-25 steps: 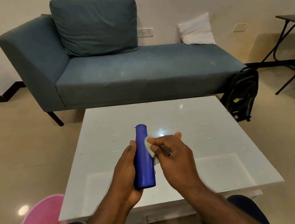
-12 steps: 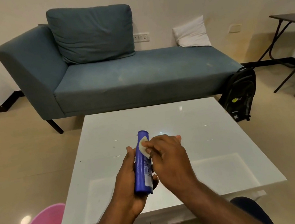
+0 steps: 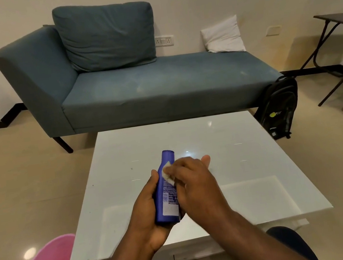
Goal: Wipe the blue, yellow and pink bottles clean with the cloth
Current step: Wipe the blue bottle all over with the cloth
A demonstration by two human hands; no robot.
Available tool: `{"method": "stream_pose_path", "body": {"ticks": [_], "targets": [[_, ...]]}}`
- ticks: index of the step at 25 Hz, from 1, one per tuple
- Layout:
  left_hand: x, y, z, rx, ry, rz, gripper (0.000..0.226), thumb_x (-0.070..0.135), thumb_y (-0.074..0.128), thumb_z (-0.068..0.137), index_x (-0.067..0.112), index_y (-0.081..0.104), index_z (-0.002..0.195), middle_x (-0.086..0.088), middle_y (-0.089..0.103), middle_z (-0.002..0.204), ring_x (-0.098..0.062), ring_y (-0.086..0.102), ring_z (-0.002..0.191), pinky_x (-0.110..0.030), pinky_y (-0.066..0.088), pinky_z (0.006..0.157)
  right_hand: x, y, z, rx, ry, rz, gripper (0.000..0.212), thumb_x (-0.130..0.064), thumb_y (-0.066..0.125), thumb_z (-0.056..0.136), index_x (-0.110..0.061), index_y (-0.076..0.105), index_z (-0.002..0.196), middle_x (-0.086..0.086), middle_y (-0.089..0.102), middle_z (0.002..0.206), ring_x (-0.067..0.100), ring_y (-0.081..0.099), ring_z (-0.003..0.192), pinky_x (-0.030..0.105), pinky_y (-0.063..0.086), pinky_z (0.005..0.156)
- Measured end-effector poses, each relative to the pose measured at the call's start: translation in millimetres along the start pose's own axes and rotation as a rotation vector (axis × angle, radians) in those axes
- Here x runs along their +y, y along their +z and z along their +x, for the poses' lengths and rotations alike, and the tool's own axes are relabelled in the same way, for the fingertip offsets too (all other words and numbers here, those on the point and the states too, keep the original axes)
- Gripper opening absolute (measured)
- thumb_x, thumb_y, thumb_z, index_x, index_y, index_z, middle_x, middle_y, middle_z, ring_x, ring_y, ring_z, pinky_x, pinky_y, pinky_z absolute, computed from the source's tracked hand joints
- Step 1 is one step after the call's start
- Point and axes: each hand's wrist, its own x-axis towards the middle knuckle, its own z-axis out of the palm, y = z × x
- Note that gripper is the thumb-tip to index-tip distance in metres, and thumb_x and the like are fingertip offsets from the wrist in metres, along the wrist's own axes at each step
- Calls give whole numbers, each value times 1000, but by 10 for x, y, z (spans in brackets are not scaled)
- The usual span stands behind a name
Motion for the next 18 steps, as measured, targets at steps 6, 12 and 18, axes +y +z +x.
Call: {"method": "stream_pose_path", "body": {"ticks": [6,12,18], "targets": [[58,34,12,-20,48,-9,49,48,54,94,11,68,122,-16,72,99,-27,70,78,-40,58,69,-112,53,-125,-49,-28,-31,28,-28,58,92,-24,57,120,-8,53,118,6,49,106,13,45,88],[15,81,2,18,55,13,42,46,54,95,12,67,117,-14,74,92,-27,69,70,-39,60,63,24,-122,196,63,57,-11,32,-32,62,88,-16,63,115,0,60,111,12,57,97,16,49,82],[86,34,15,-11,44,-90,51,48,56,94,9,66,126,-17,71,107,-28,69,85,-42,58,77,-99,41,-236,-60,-165,-136,33,-24,64,84,-17,62,116,0,60,113,14,55,101,15,45,86]]}}
